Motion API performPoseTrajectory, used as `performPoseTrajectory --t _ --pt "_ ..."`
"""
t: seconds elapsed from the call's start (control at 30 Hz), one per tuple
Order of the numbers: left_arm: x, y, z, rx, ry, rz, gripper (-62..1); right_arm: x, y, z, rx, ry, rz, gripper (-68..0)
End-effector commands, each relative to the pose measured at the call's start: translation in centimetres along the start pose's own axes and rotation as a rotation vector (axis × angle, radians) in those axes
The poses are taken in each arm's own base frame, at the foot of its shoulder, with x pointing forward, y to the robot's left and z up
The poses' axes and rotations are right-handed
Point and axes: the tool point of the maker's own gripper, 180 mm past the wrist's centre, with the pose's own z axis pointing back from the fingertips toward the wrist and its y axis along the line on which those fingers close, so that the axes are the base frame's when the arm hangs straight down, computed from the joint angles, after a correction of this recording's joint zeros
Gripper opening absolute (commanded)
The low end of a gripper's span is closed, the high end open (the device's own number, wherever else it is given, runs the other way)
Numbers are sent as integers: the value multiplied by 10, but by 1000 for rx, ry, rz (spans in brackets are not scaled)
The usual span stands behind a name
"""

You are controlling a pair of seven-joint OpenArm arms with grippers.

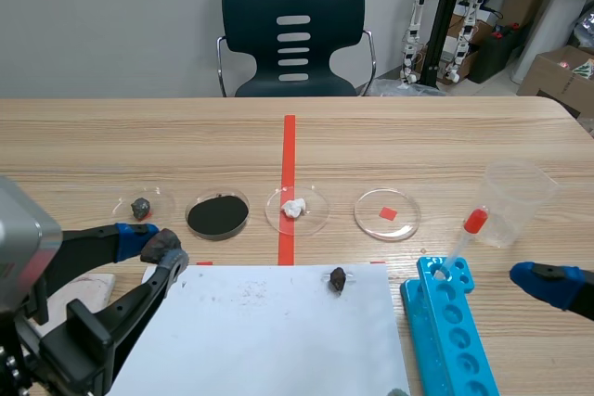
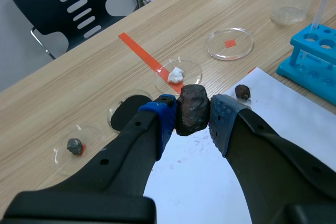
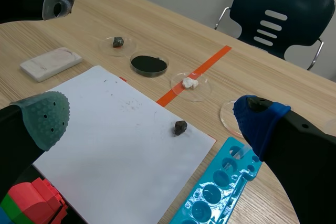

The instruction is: Lower the mineral onto the iron filings and hold still

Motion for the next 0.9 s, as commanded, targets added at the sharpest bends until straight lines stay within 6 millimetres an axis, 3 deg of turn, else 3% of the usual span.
performPoseTrajectory --t 0.0,0.7,0.87 --pt "12 0 -2 7 -43 12 -479 8 -3 -2 -5 -33 1 4" --pt "1 0 -2 7 17 14 -479 8 -3 -2 -5 -33 1 4" --pt "-8 8 -6 30 75 89 -479 8 -3 -2 -5 -34 1 4"
